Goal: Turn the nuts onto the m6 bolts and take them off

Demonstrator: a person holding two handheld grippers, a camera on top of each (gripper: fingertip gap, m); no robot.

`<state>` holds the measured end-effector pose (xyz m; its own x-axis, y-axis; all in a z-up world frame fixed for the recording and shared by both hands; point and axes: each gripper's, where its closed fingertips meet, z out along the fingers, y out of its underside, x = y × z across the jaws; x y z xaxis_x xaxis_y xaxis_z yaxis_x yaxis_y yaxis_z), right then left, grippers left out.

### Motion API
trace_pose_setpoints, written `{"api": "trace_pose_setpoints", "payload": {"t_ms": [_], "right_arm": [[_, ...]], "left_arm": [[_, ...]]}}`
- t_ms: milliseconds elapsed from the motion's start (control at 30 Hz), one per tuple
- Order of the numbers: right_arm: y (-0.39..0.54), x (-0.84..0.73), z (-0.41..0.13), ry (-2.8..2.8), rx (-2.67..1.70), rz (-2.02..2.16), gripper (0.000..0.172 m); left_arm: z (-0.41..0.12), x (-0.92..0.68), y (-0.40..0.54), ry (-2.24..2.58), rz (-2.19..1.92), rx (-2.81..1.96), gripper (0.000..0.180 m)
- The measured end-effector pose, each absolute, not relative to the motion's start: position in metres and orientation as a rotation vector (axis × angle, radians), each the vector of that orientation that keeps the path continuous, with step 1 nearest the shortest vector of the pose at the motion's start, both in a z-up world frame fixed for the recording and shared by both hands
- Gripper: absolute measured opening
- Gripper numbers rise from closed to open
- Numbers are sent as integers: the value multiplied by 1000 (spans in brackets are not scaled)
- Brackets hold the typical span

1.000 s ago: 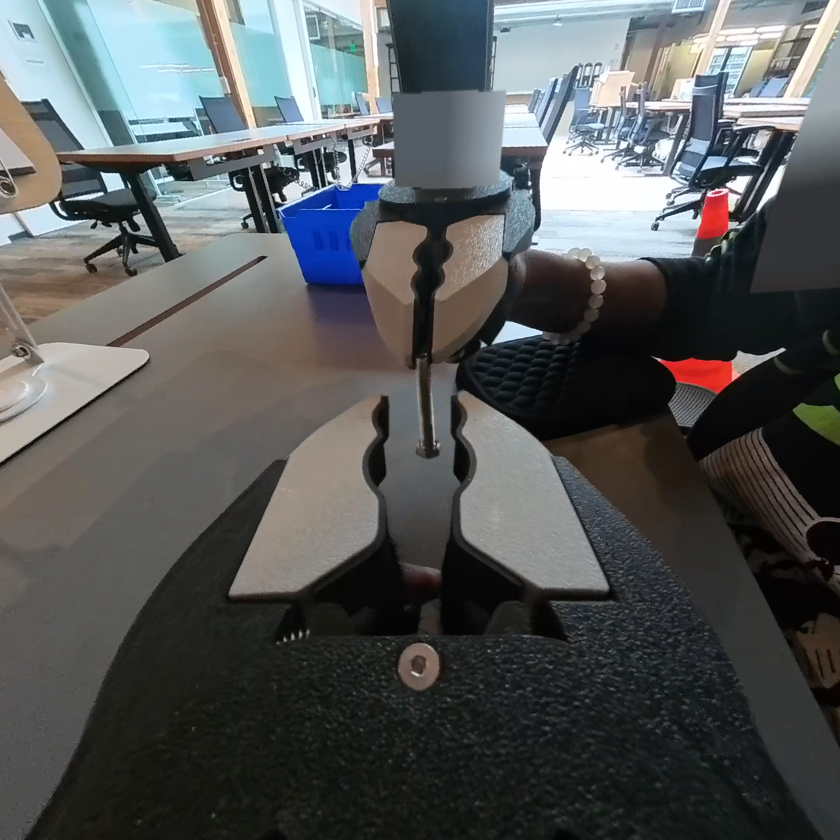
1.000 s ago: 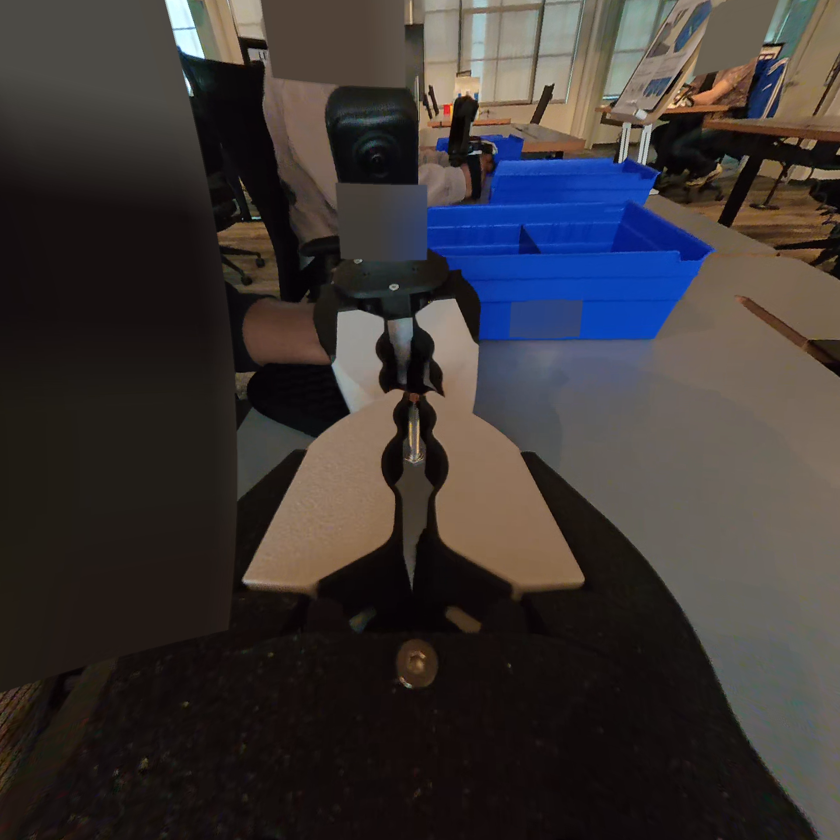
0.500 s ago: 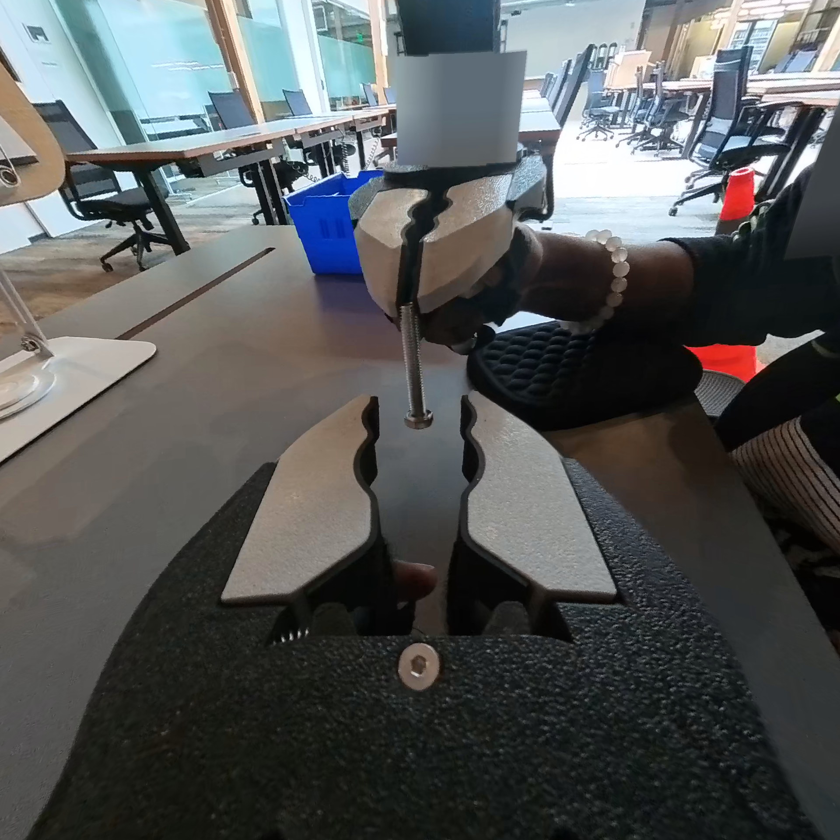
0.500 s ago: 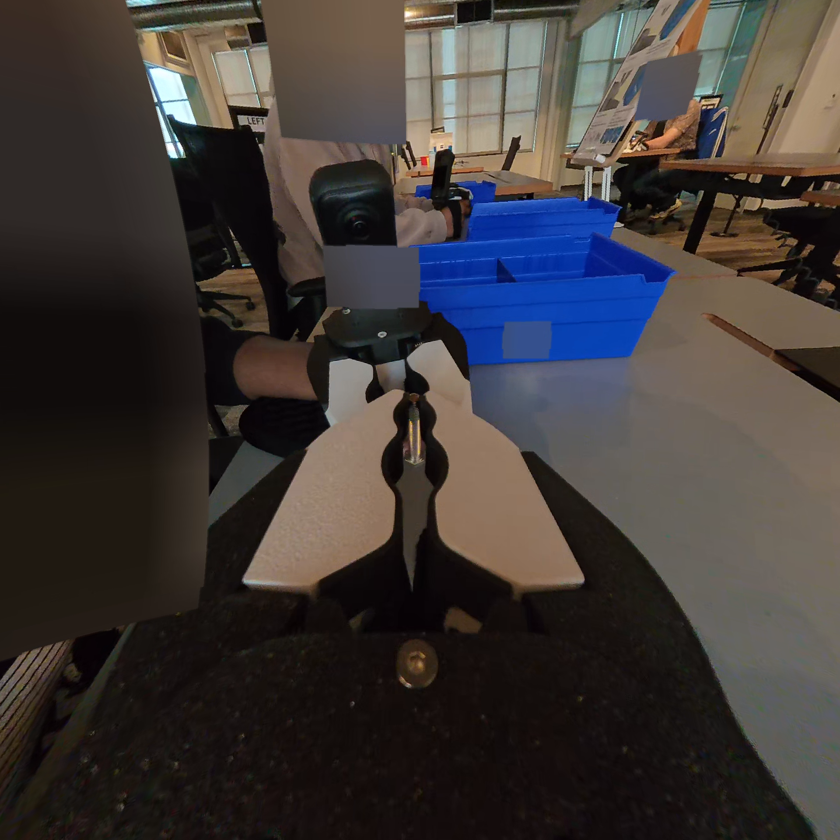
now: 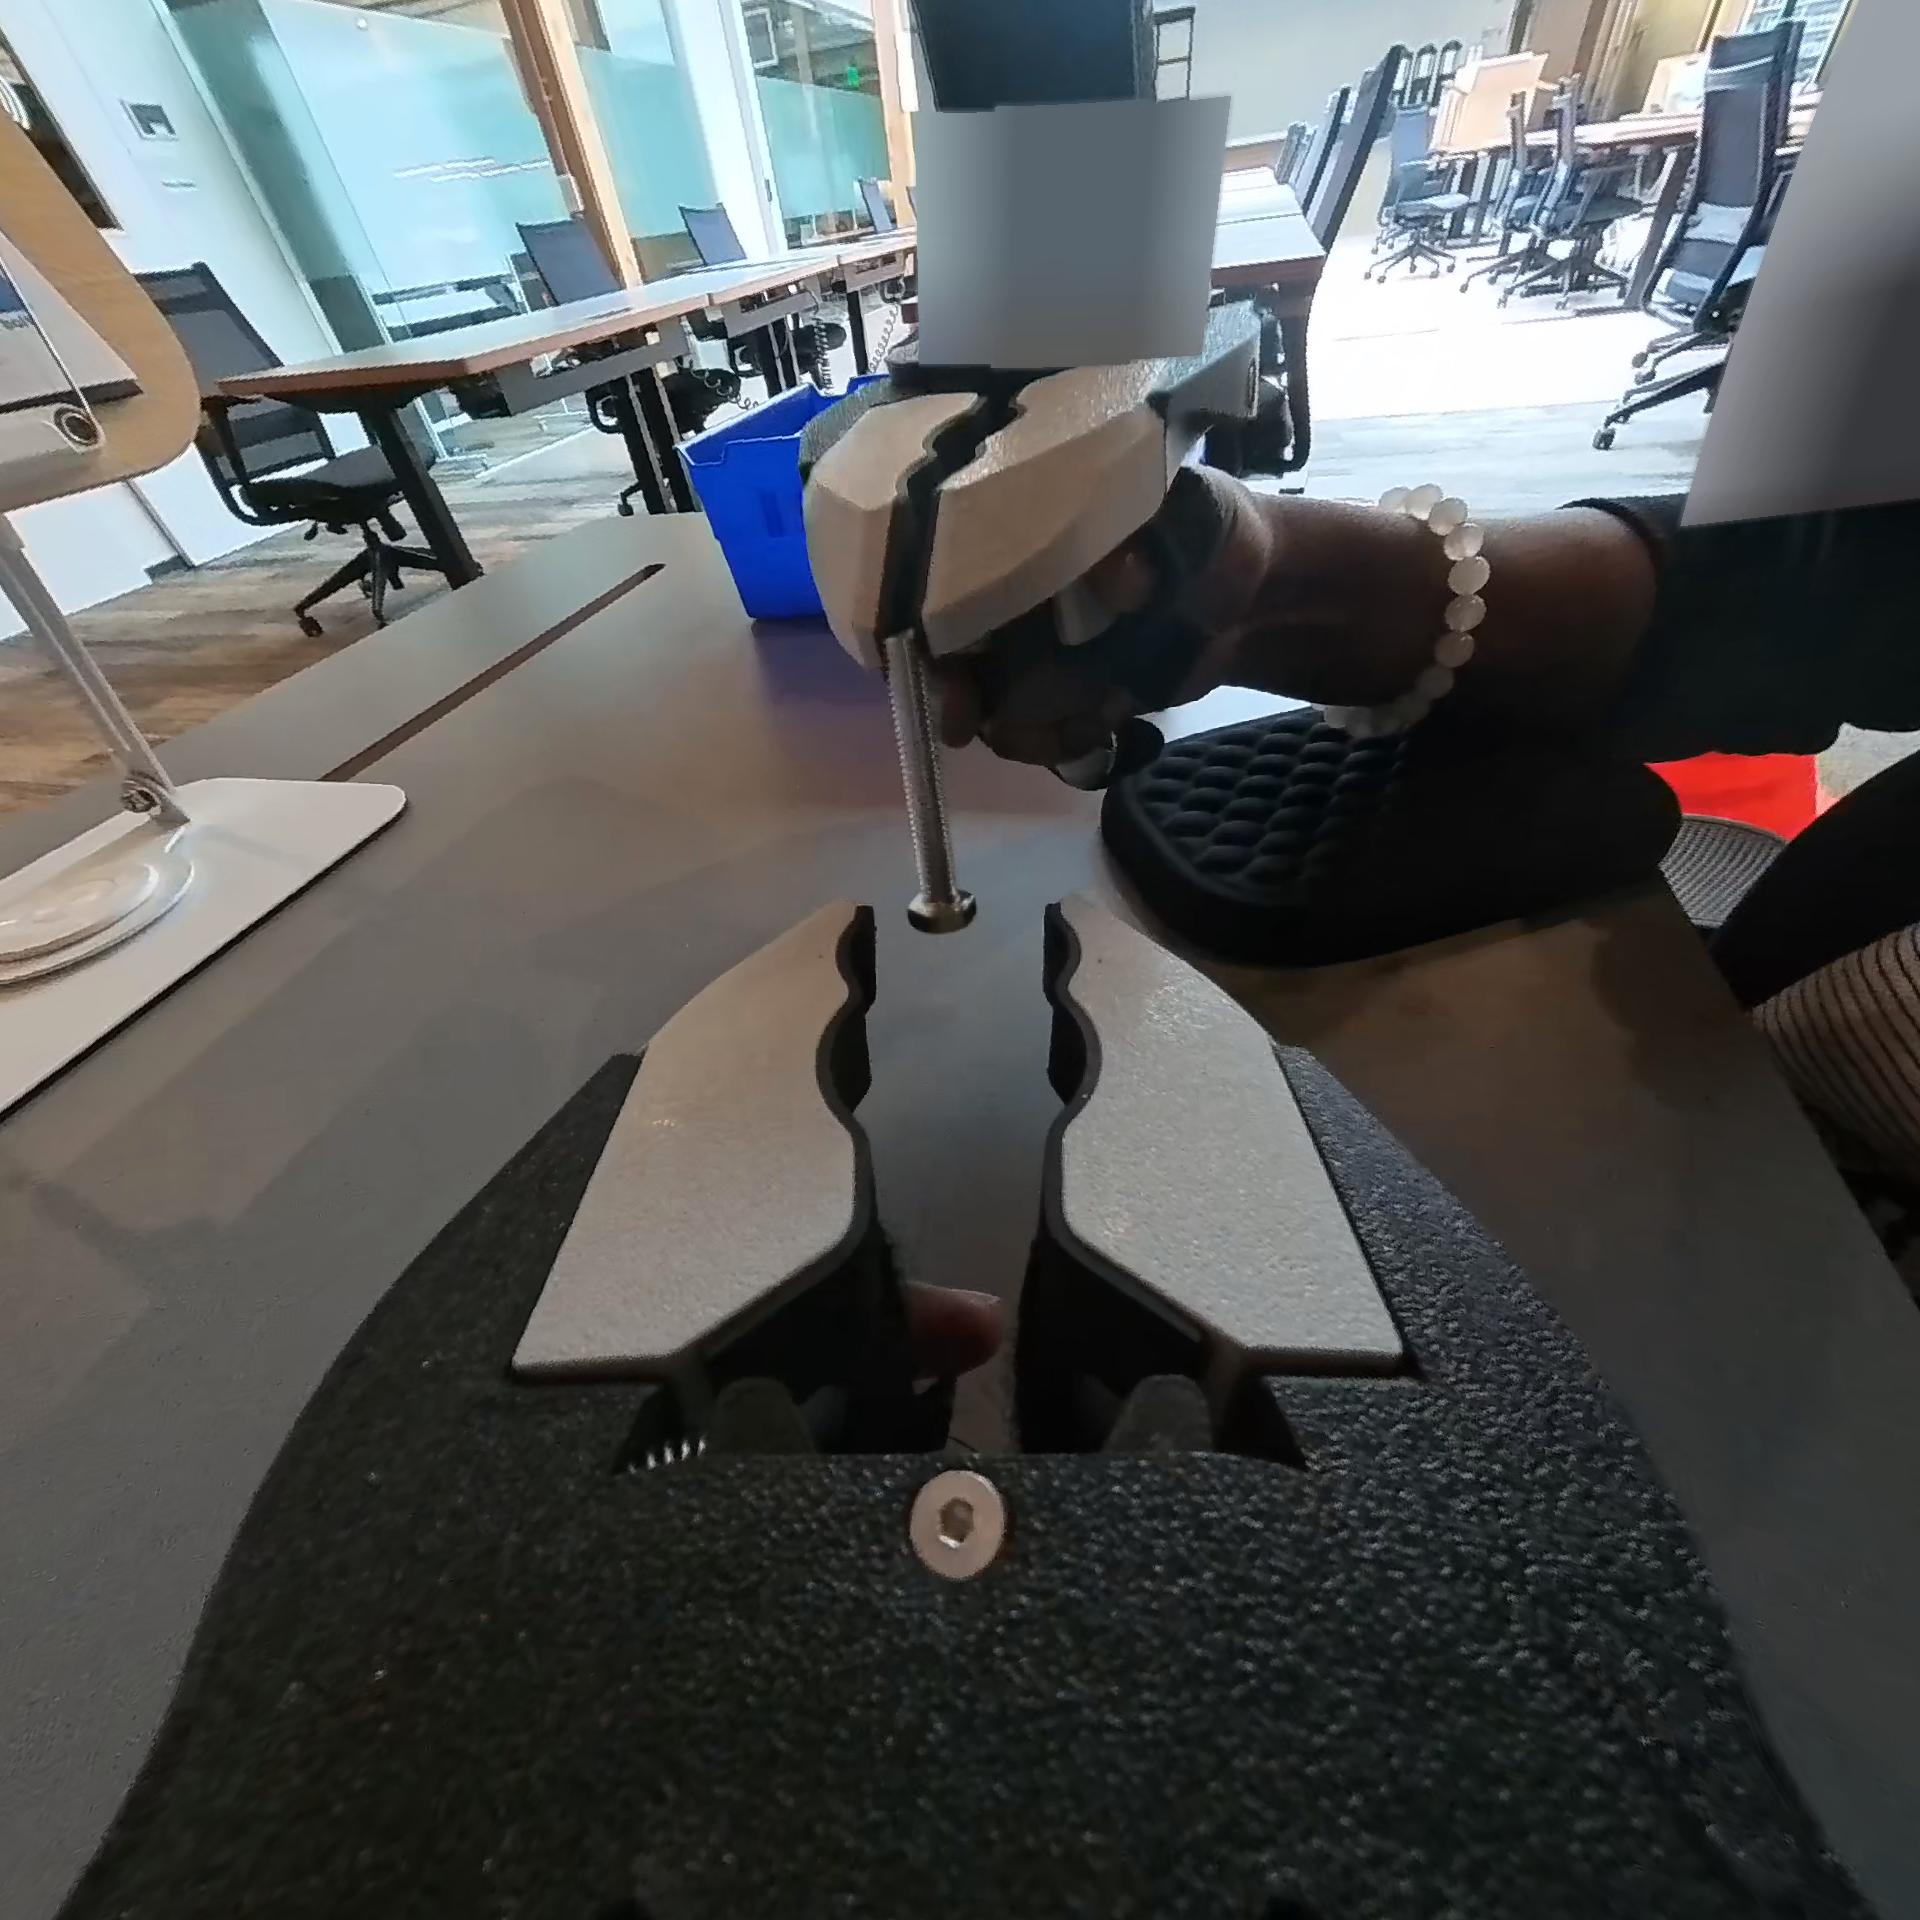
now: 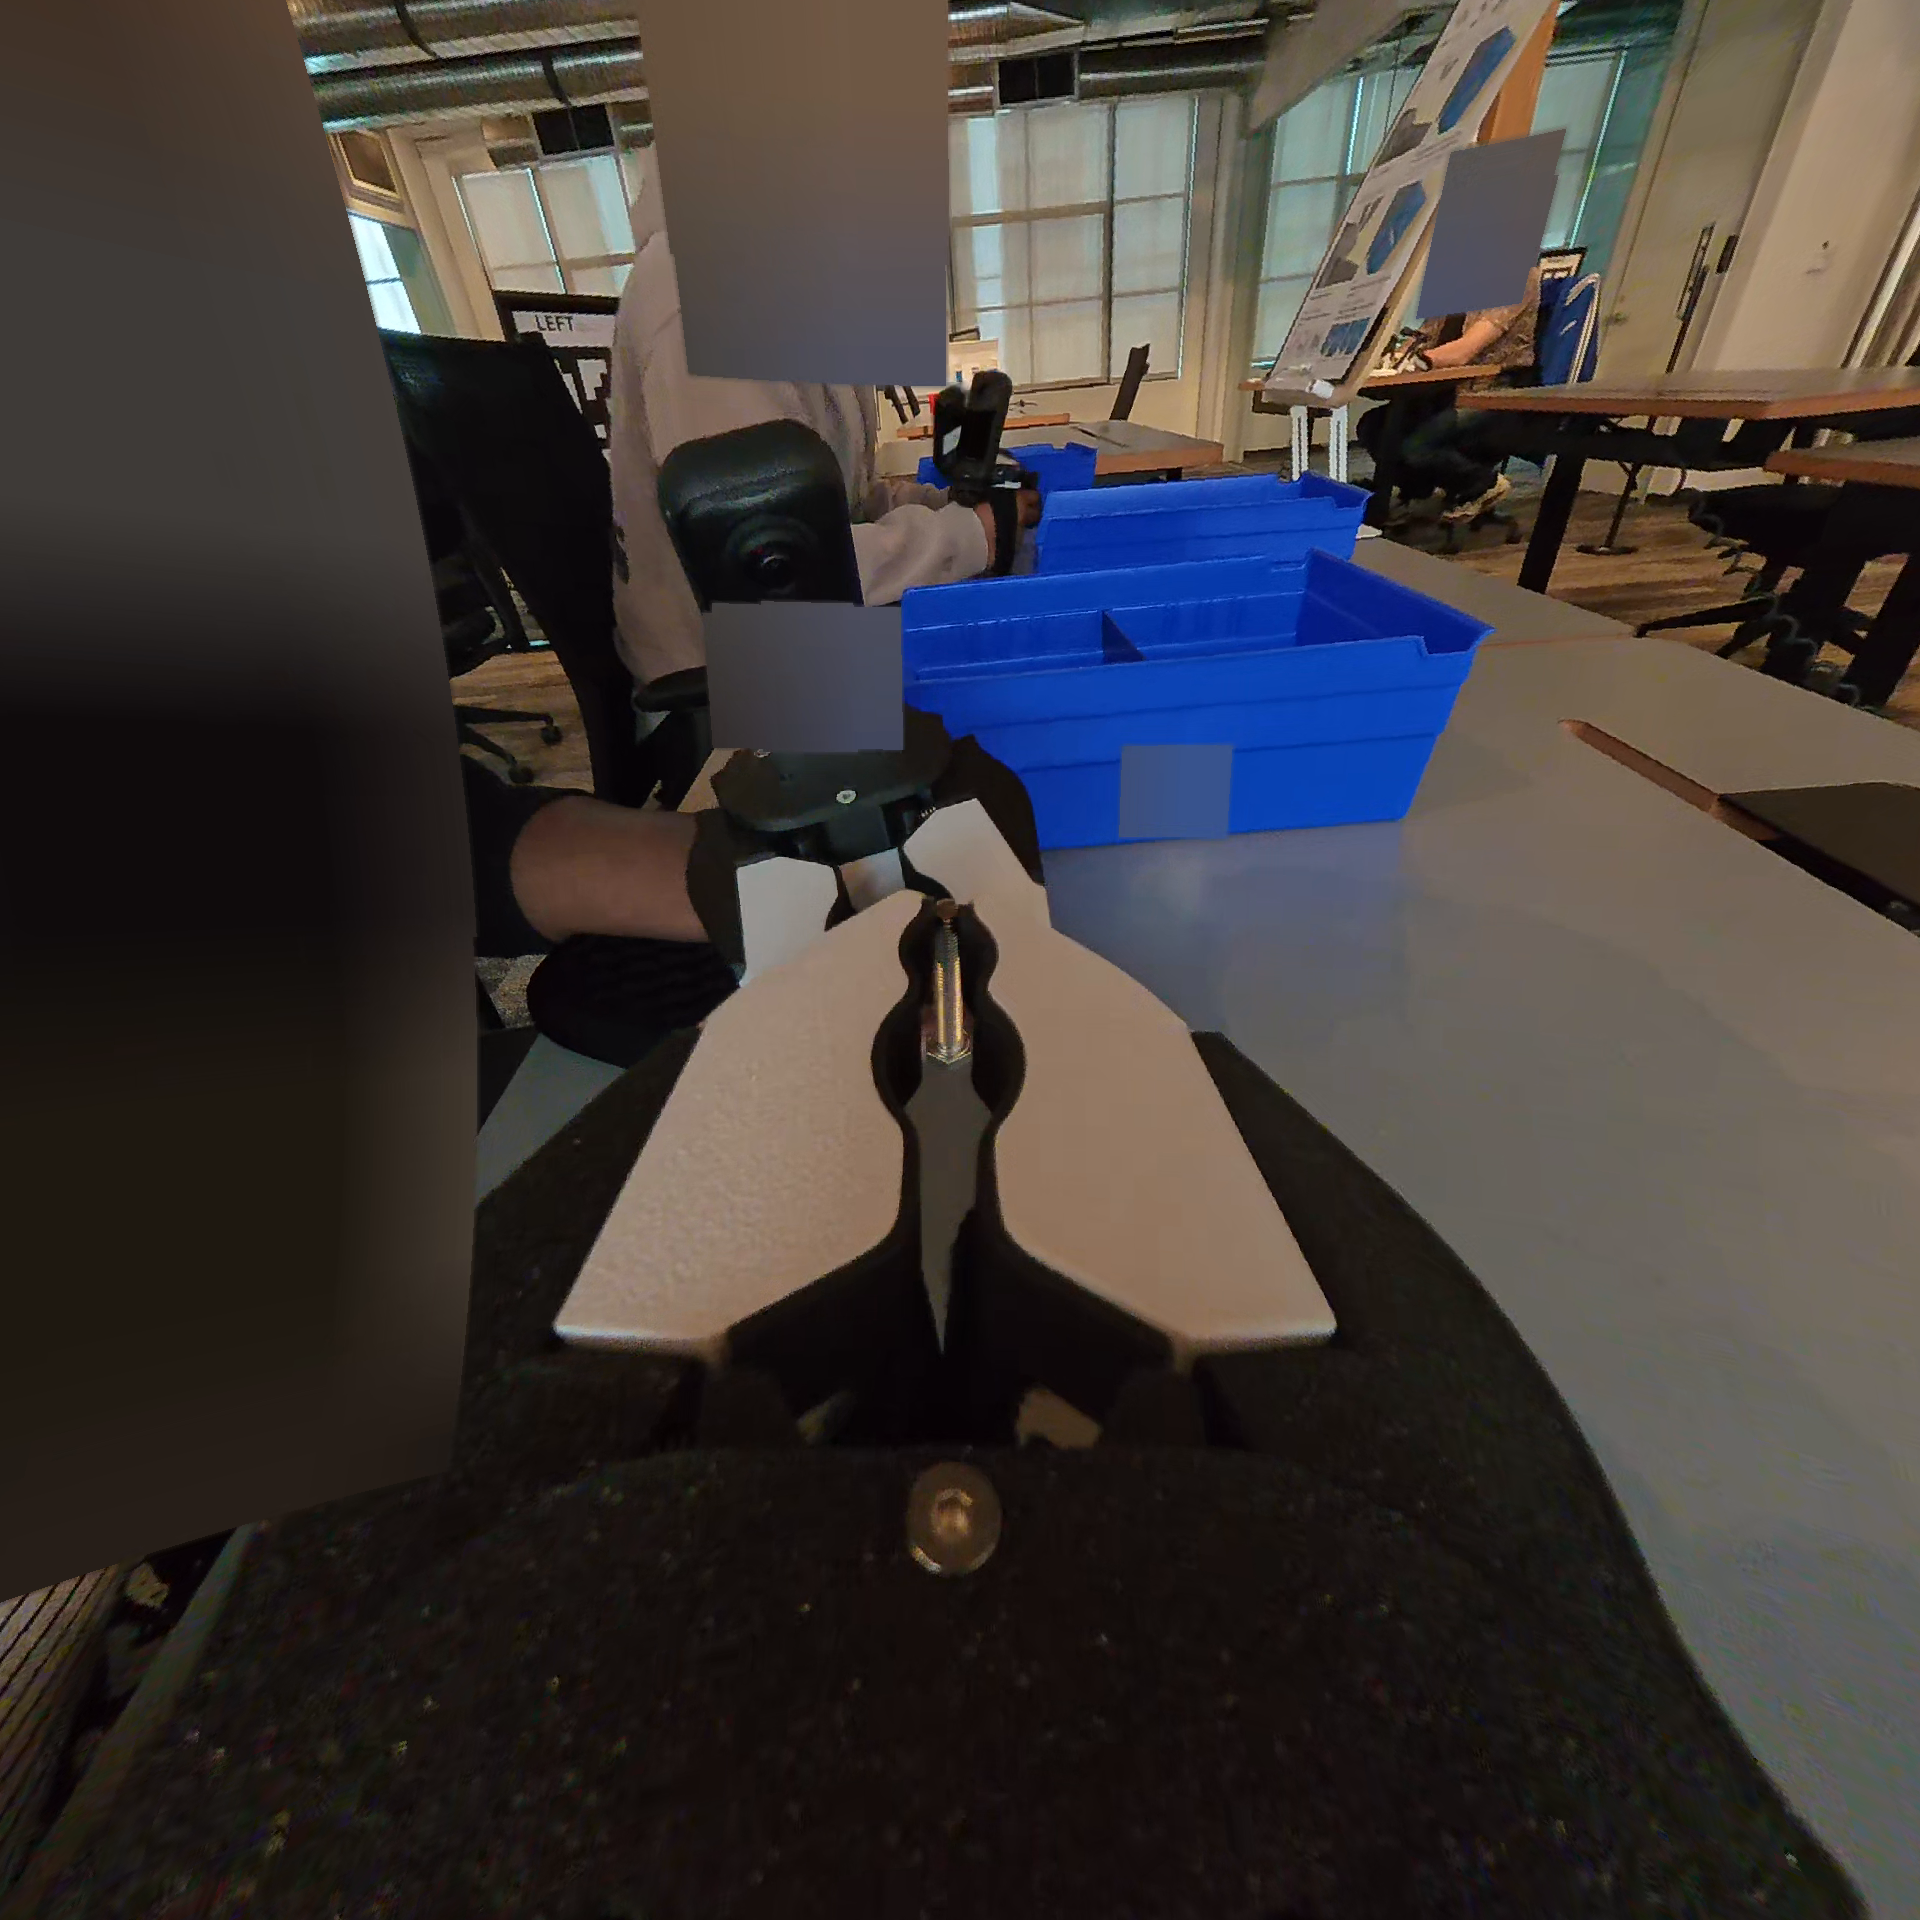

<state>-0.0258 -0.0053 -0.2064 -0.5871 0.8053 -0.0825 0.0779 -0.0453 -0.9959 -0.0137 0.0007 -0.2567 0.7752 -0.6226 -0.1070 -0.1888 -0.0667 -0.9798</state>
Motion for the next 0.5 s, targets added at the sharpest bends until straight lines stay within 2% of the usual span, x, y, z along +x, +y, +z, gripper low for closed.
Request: {"api": "trace_pose_setpoints", "payload": {"t_ms": [500], "right_arm": [[-3,-27,-204,-1640,-965,1709,3]], "left_arm": [[-249,-19,2,588,-438,-1598,29]]}}
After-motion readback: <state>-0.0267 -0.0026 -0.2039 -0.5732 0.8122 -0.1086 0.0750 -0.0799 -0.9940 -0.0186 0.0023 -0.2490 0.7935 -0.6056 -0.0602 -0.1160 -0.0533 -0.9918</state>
